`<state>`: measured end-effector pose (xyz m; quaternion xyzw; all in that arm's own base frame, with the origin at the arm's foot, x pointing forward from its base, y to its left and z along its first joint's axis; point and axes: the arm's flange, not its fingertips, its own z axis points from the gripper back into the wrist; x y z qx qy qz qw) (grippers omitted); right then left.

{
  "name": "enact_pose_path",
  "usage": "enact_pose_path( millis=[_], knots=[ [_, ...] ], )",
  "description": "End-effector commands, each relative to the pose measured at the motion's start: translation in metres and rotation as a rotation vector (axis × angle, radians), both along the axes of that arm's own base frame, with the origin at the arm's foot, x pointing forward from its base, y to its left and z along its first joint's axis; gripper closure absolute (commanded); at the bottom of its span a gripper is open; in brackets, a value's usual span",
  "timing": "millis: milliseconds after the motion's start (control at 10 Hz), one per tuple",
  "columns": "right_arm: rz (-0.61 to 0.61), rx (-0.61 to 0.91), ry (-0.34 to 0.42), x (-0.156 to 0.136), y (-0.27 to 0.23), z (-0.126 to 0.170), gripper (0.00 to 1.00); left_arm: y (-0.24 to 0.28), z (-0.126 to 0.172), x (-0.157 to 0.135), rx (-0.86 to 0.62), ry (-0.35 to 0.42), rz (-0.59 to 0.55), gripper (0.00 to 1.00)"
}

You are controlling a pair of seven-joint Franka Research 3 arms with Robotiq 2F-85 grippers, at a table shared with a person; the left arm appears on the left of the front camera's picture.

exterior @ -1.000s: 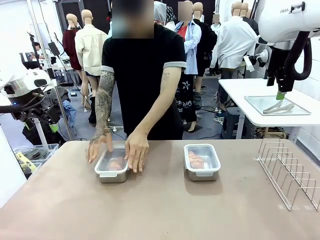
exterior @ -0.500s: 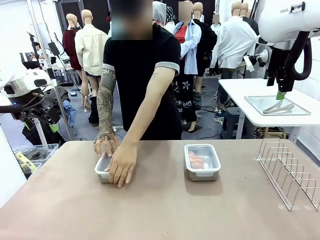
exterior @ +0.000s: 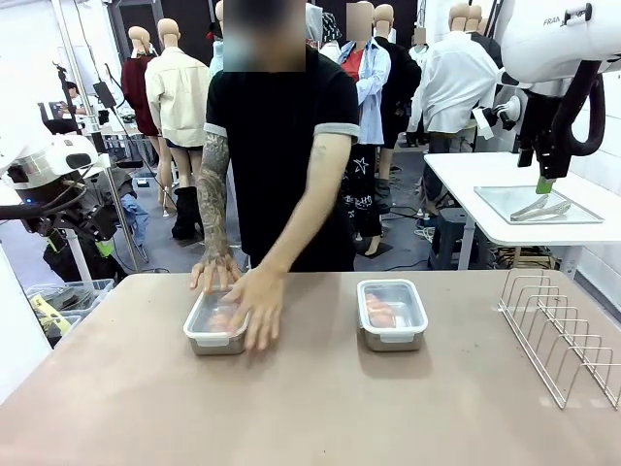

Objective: Place the bread in airtight containers.
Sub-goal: Release when the human grabs the Airtight Container lid.

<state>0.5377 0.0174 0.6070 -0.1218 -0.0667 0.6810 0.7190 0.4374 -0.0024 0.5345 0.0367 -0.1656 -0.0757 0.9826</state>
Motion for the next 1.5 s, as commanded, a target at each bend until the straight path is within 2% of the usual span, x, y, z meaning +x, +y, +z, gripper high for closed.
enact_pose_path(
  millis=[0,1400],
  knots=[
    [-0.018,-0.002,0.008,0.0007,0.0009,-0.0005,0.00,0.0012,0.0004,0.0006,-0.005,-0.010,0.002,0.00],
    [-0.018,-0.002,0.008,0.0007,0.0009,-0.0005,0.00,0.0012,0.0004,0.0006,-0.005,-0.010,0.002,0.00]
  ],
)
